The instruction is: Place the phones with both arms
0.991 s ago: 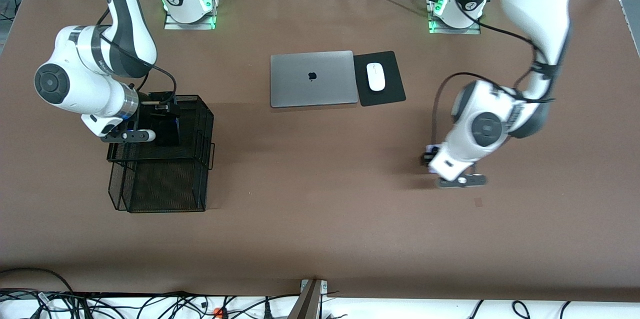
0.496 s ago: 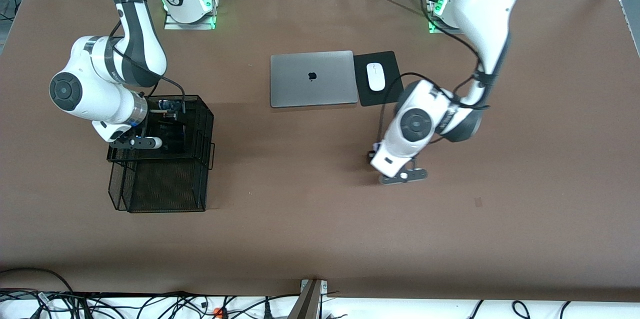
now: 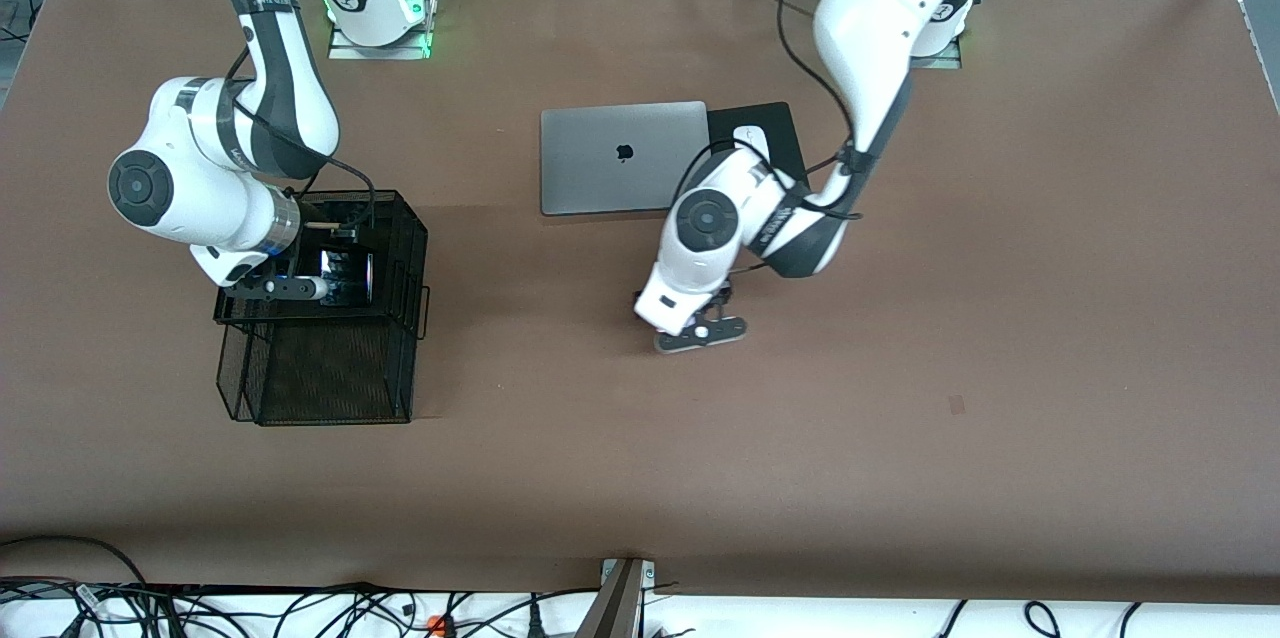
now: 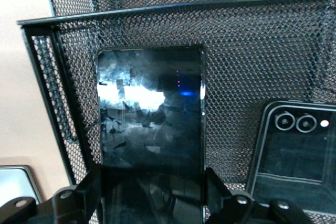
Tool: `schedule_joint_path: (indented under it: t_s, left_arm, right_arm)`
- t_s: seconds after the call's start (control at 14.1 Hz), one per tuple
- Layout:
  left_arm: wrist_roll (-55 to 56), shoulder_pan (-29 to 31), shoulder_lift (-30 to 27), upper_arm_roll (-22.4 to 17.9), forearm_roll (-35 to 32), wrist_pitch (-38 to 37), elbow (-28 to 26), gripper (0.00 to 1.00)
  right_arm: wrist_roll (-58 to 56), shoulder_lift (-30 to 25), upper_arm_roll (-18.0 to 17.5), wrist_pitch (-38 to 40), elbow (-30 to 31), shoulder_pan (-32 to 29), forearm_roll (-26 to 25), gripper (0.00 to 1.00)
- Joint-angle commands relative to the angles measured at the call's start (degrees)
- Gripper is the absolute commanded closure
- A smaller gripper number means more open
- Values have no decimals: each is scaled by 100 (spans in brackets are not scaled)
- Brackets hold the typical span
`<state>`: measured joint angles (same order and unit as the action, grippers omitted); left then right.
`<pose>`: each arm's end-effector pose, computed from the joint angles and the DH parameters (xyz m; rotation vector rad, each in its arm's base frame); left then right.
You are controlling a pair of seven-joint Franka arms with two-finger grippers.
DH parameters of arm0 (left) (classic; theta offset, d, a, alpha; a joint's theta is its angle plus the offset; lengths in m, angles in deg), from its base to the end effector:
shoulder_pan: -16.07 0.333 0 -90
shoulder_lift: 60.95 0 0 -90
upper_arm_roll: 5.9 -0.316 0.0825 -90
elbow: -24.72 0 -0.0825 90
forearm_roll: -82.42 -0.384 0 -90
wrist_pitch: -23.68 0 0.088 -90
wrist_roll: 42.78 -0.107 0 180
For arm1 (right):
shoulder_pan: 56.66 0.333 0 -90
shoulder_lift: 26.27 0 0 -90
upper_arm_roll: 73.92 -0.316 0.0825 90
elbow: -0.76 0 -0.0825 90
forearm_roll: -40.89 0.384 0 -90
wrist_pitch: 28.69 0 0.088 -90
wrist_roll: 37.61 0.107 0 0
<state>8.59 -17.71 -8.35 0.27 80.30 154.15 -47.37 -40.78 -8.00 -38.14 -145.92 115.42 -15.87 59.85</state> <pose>0.5990 -0.4720 0.2136 3.0090 0.3374 0.0536 0.5694 0.0781 0.3113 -3.0384 0.0529 0.3032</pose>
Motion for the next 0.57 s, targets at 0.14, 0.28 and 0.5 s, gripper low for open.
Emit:
schedule_joint_path:
  t_s: [0.14,0.28,0.5]
  left_arm:
    - [-916,-357,426,-90,54,550,520,100]
    - [-936,-480,444,-98,54,550,494,100]
    - [-954,-542,619,-142,36,559,502,100]
  right_arm:
    - [45,195,9,-90,-66,26,90,40]
    - [53,195,9,-81,-75,26,99,24]
    - [71,186,9,-38,-162,34,125,1]
